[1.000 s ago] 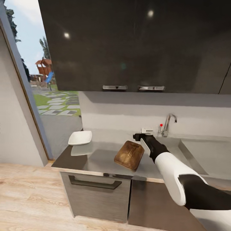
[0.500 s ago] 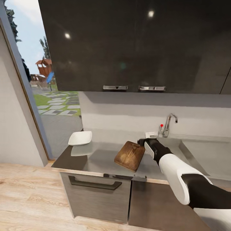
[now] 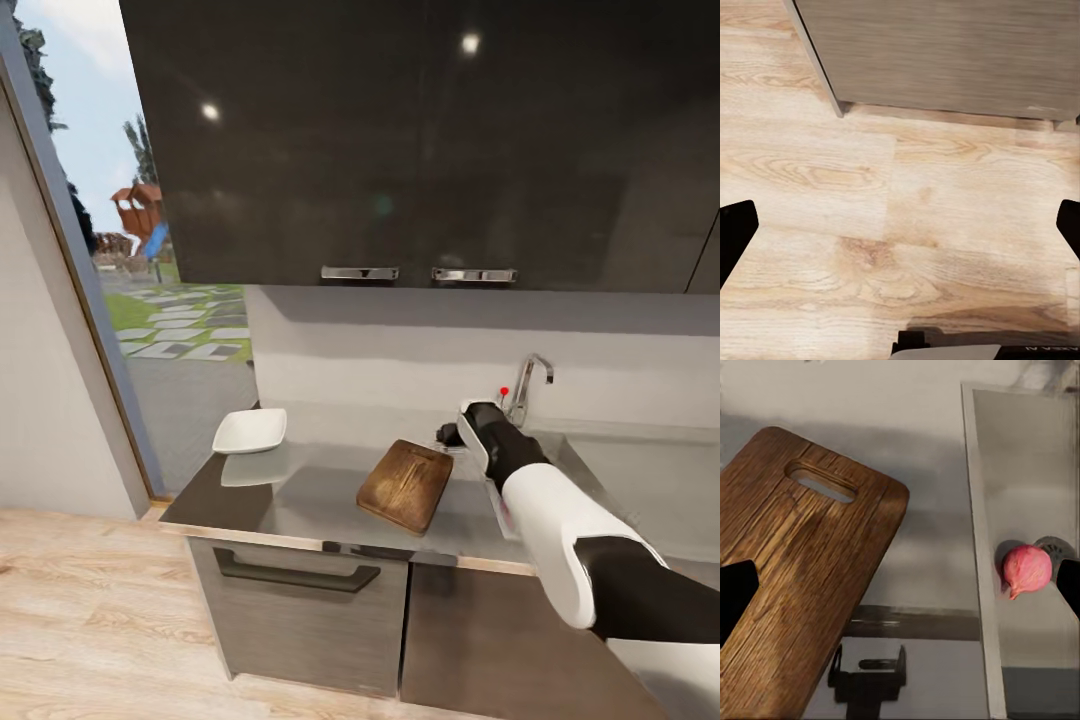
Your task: In the kitchen, take the Vidalia onion out of the sink, dice it on the chopping board with the paring knife, put the diced onion into the bowl on the countertop, then place both the paring knife and the chopping board into the sink.
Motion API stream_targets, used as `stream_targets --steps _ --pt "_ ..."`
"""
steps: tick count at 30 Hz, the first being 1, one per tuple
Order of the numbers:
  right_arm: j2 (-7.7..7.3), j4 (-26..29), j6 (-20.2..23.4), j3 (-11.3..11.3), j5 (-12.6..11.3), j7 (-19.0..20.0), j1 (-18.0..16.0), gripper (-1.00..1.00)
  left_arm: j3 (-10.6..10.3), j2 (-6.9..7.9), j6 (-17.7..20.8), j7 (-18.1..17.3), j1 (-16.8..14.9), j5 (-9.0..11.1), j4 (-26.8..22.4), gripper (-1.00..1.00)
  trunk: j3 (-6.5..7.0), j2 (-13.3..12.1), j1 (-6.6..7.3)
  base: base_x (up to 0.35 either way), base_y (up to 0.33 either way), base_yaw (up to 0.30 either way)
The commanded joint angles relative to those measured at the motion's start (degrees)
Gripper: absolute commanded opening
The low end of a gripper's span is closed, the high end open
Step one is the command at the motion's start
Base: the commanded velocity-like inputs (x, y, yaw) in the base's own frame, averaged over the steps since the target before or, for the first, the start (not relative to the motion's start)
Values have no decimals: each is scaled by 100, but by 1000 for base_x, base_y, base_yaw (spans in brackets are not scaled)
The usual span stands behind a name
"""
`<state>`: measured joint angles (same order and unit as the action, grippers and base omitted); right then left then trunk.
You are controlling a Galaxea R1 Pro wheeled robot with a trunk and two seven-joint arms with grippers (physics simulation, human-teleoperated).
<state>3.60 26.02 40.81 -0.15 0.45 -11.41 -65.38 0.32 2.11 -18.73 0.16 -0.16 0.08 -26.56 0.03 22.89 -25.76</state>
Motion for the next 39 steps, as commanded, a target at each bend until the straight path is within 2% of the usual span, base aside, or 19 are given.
stream_targets --steps 1,4,8,15,18,22,31,39 --pt "1 37 133 -5 -4 -18 -98 100 1 0 -18 2 0 0 3 100 -3 3 -2 0 0 0" --pt "16 63 290 -10 -14 -20 -438 100 0 0 -19 2 -1 1 3 100 -3 3 -2 0 0 0" --pt "60 21 392 6 -29 7 -579 100 2 0 -22 2 -1 1 2 100 -3 3 -2 0 0 0" --pt "25 -352 361 10 -54 63 -597 100 3 0 -18 2 -1 1 1 100 -3 3 -2 87 0 0" --pt "-61 -613 268 7 -44 313 -598 100 3 0 -17 2 -1 1 1 100 -3 3 -2 277 0 0" --pt "-164 -696 197 7 -20 668 -598 100 3 0 -18 2 -1 1 1 100 -3 3 -2 328 0 0" --pt "-211 -842 177 23 -27 761 -598 100 3 0 -21 2 -1 1 1 100 -25 3 -2 321 0 0" --pt "-220 -1224 -112 24 -16 763 -598 100 3 0 -21 2 -1 1 1 100 -94 3 -2 44 0 0"
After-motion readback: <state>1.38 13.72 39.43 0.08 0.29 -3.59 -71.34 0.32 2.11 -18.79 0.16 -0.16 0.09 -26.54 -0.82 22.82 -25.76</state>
